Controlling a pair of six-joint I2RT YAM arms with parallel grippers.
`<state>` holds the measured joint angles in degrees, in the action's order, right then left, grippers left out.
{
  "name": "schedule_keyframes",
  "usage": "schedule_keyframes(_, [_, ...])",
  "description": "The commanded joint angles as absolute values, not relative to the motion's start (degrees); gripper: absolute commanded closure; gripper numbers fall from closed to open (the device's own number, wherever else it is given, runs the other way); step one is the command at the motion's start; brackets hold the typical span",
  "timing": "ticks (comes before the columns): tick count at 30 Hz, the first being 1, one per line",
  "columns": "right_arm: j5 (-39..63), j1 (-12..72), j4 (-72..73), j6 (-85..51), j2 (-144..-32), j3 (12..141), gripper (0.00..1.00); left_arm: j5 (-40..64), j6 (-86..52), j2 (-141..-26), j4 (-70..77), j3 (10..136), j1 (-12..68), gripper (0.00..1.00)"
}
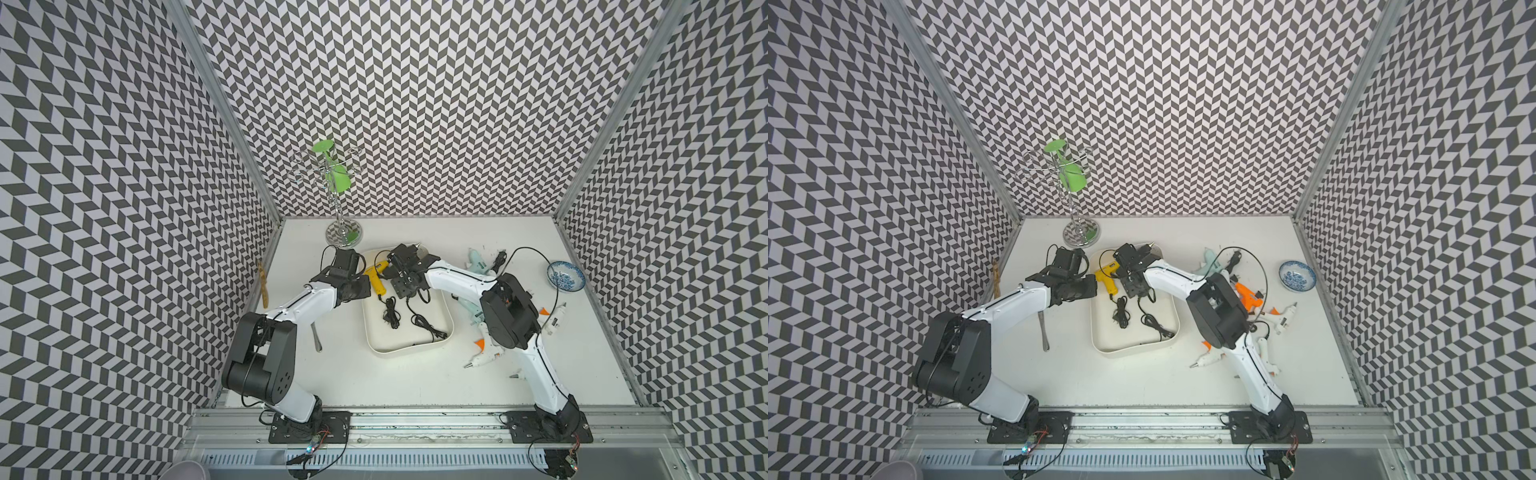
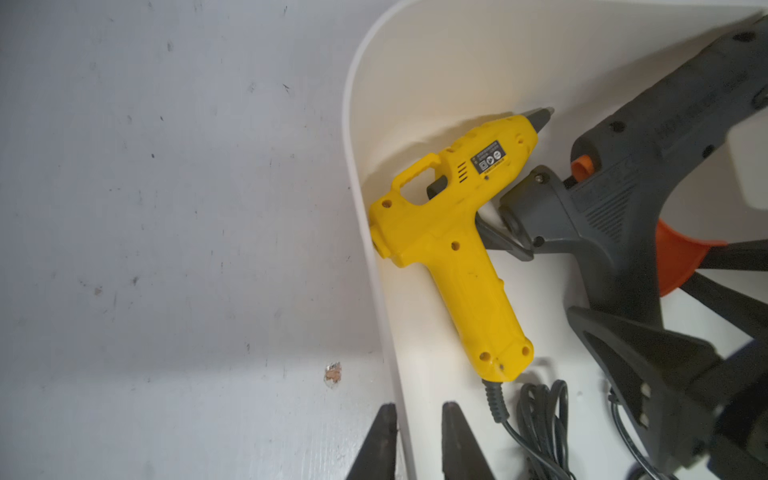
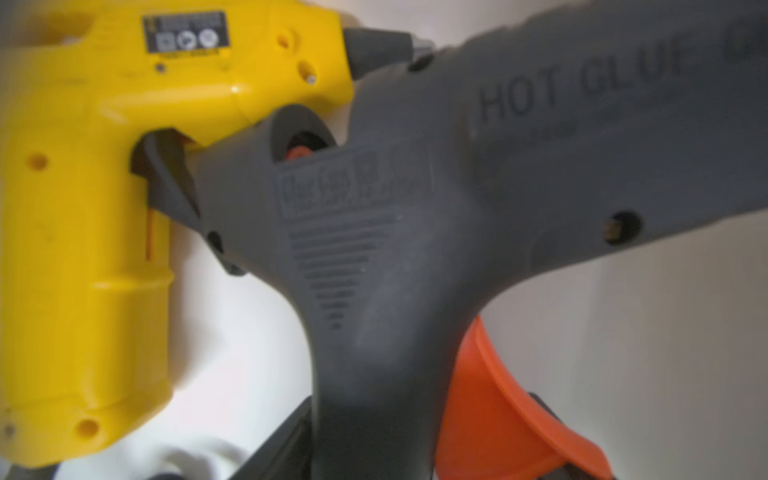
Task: Put the hot melt glue gun into the storage box
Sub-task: Place the hot melt adhesive gun in the storage box, then adjust the hot melt adhesive gun in the storage box.
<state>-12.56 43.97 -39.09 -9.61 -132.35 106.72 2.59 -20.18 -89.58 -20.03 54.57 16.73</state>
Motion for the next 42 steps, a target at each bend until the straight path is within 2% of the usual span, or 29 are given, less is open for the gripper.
schedule_keyframes(1, [-11.85,44.03,-40.08,-9.59,-130.78,107.91,0.21,2.61,-19.34,-89.39,-21.03,56.71,17.36,0.75])
schedule_keyframes(10, [-10.81,41.16,-38.33,-8.28,-114.51,106.27,0.17,1.96,-18.48,-89.64,-21.58,57.4,17.47,0.7])
schedule_keyframes(14, [-9.83,34.16,-38.51,-9.71,-109.82,100.97,0.18,1.43,-17.9,-89.11,-22.4,58.09,17.5,0.65])
schedule_keyframes(16, [-5.54,29.0,-38.9,-12.25,-108.6,97.65,0.19,1.46,-17.78,-88.32,-22.33,58.21,17.49,0.62])
schedule_keyframes(21, [0.11,23.13,-38.11,-18.14,-108.4,89.72,0.2,1.49,-17.67,-86.98,-22.32,58.71,17.8,0.56])
schedule_keyframes(32, [-3.17,21.8,-36.3,-22.91,-116.12,87.74,0.2,1.47,-17.79,-85.05,-21.53,58.06,18.19,0.51])
schedule_keyframes(42, [-1.41,20.68,-32.3,-24.83,-113.25,85.12,0.22,1.47,-17.58,-83.75,-20.76,56.83,18.15,0.5])
